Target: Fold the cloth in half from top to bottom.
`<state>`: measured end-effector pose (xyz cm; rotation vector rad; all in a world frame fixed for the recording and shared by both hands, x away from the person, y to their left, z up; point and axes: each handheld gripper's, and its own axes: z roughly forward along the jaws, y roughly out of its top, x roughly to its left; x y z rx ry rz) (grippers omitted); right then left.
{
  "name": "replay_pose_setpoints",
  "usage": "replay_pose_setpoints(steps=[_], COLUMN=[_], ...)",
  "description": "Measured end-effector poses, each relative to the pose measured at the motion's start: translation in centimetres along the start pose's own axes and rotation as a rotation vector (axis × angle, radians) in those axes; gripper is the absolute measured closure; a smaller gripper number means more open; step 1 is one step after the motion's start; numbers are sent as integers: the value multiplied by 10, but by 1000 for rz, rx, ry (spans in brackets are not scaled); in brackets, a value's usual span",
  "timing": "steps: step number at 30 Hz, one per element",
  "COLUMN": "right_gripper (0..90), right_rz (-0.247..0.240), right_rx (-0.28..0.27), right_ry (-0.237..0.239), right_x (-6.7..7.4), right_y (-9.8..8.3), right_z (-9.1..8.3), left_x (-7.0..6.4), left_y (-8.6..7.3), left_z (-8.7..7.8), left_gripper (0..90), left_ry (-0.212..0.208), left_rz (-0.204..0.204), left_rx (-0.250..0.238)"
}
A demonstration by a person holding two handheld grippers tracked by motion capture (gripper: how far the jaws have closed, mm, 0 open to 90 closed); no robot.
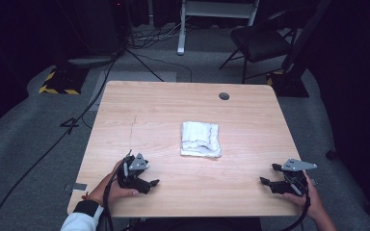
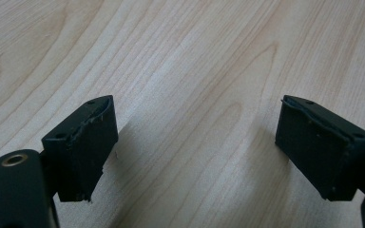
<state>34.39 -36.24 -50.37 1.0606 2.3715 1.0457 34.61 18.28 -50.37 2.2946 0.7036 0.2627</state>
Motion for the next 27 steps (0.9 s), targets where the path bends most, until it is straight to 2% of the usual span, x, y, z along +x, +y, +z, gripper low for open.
replay_pose_setpoints(steps=[21,27], right_gripper=[187,183], right_rz=[3,6], right_rx=[0,0], right_ry=[-4,-6], right_x=[0,0], right_y=[0,-1], right_z=[0,0], left_x=[1,5], left_y=[0,1], left_z=[0,1], left_gripper=[141,141], left_ry=[-6,14], left_rz=[6,-16], left_rx=[1,0])
